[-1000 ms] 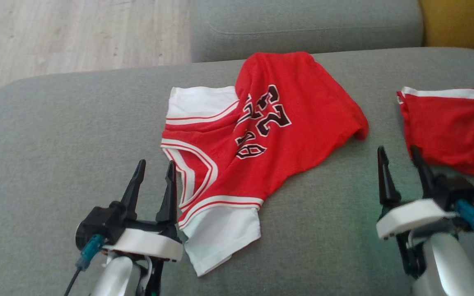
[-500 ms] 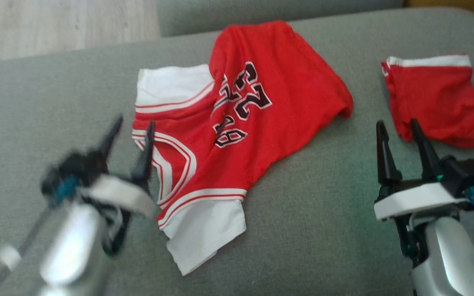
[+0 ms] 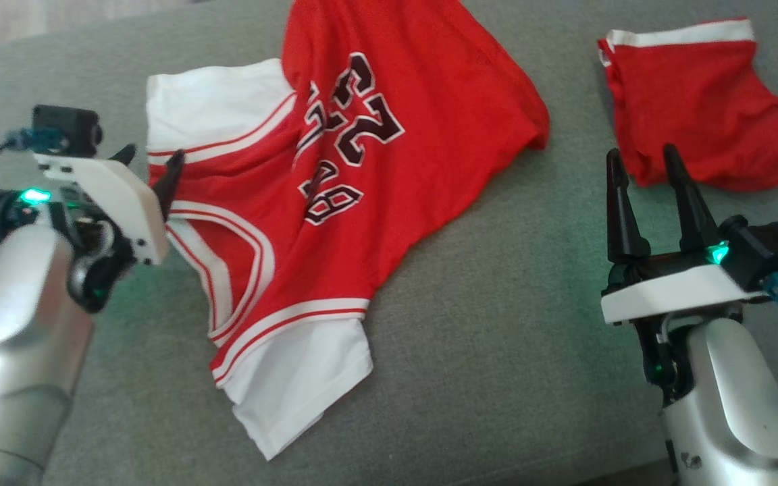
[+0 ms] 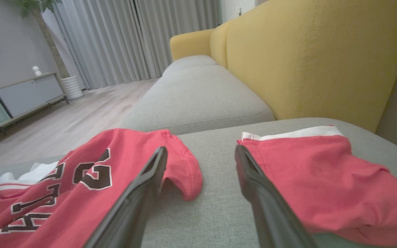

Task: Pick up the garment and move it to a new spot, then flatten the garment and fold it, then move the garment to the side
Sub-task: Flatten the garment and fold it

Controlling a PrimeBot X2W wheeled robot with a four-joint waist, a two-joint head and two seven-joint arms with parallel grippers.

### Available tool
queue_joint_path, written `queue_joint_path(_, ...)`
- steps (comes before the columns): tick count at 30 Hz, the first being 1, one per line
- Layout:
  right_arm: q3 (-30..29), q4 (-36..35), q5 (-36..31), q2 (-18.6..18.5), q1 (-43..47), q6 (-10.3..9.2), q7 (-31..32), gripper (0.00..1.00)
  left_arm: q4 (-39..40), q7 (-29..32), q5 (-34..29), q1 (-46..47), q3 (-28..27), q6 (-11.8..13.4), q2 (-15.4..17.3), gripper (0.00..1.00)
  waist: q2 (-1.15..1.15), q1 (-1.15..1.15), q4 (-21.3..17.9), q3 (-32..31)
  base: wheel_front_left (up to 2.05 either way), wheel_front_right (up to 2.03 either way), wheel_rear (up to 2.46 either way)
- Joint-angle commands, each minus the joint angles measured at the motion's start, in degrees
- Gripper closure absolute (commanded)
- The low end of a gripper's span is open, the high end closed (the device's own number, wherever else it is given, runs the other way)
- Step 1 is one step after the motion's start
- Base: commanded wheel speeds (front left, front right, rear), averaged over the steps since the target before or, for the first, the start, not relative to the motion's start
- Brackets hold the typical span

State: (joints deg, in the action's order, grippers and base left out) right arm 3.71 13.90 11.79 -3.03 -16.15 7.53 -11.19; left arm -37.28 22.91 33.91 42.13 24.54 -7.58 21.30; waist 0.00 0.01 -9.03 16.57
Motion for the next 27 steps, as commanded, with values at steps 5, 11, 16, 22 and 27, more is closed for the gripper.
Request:
queue_joint_path(5, 1.7, -1.1, 1.0, 0.1, -2.6, -0.04, -1.3, 0.0, -1.2, 6.3, 4.9, 4.6, 0.4, 0.1, 4.7, 0.0, 0.0, -0.01, -2.4, 2.0, 0.0, 0.0, 0.0)
queue_joint_path(11, 1.6, -1.1, 1.1, 0.1, -3.3, -0.04, -1.8, 0.0, -2.9, 11.9, 8.5, 4.7, 2.9, 0.1, 5.7, 0.0, 0.0, -0.01, -3.3, 3.2, 0.0, 0.0, 0.0)
queue_joint_path(16, 1.2, -1.5, 1.0, 0.1, -3.8, -0.04, -1.9, 0.0, -3.8, 16.5, 10.5, 4.7, 4.6, 0.1, 6.2, 0.91, 0.0, -0.01, -3.5, 4.0, 0.0, 0.0, 0.0)
queue_joint_path(22, 1.2, -2.5, 0.6, 0.1, -4.3, -0.04, -1.8, 0.0, -3.4, 7.2, 8.1, 8.1, 3.1, 1.2, 7.5, 1.0, 0.0, -0.01, -3.4, 4.8, 0.0, 0.0, 0.0)
queue_joint_path(27, 1.5, -3.2, 0.5, 0.1, -4.8, -0.04, -1.6, 0.0, -4.5, -6.1, 5.1, 13.1, 0.4, 3.8, 8.2, 1.0, 0.0, -0.01, -3.7, 5.8, 0.0, 0.0, 0.0)
